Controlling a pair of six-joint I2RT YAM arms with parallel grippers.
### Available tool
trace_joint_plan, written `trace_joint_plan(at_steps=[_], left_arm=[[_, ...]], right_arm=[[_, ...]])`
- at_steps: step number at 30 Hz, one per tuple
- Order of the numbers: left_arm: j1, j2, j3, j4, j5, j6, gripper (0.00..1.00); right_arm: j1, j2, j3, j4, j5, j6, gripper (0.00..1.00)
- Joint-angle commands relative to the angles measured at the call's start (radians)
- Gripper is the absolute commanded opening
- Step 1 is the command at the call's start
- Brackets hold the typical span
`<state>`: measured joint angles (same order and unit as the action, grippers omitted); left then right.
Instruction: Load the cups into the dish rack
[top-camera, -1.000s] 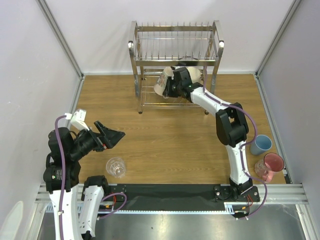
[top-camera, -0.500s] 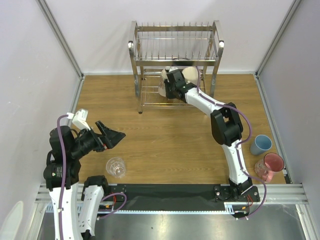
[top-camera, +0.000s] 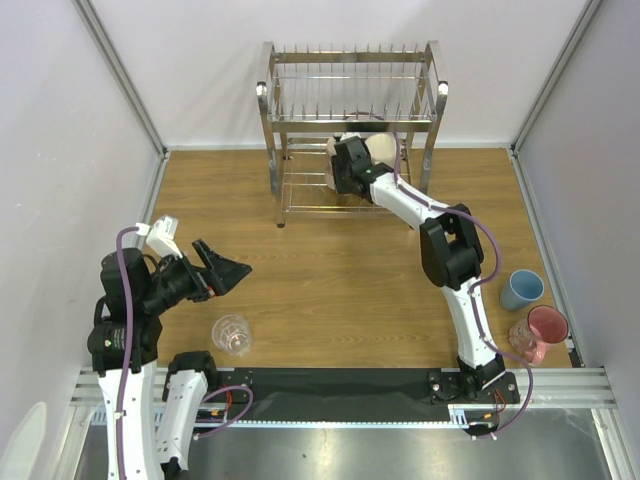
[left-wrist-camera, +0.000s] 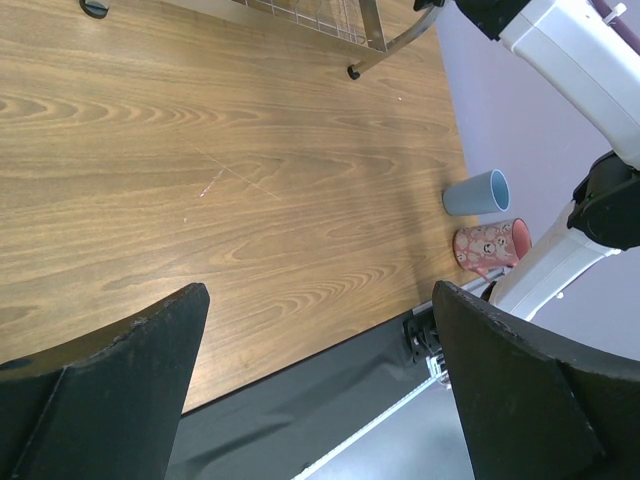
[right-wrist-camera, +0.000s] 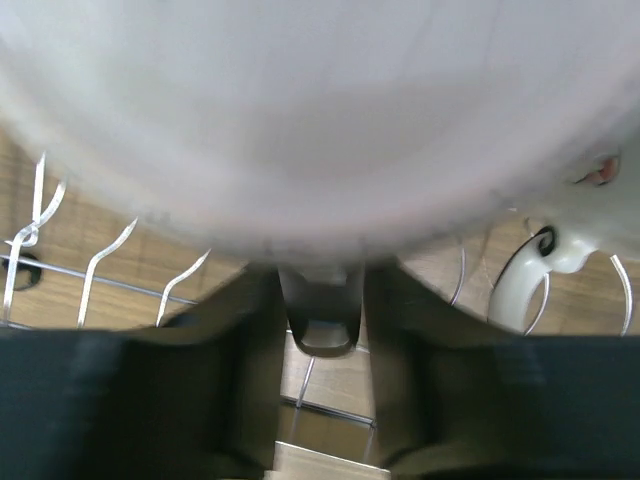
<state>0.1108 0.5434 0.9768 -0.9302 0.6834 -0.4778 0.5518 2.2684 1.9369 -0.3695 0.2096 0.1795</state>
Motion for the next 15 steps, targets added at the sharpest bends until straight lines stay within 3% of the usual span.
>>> trace_joint_plan(at_steps=[1, 7, 15], left_arm=[[-0.011, 0.006, 0.011, 0.030, 0.001, 0.015, 1.00], [-0.011, 0.009, 0.008, 0.039, 0.002, 0.004, 1.00], [-0.010, -0.003, 0.007, 0.018, -0.004, 0.007, 1.00]], right_arm=[[-0.004, -0.015, 0.077, 0.095, 0.027, 0.000, 0.41], [0.000, -0.026, 0.060, 0.081, 0.044, 0.024, 0.69], [0.000, -0.059, 0.024, 0.055, -0.039, 0.121, 0.72]])
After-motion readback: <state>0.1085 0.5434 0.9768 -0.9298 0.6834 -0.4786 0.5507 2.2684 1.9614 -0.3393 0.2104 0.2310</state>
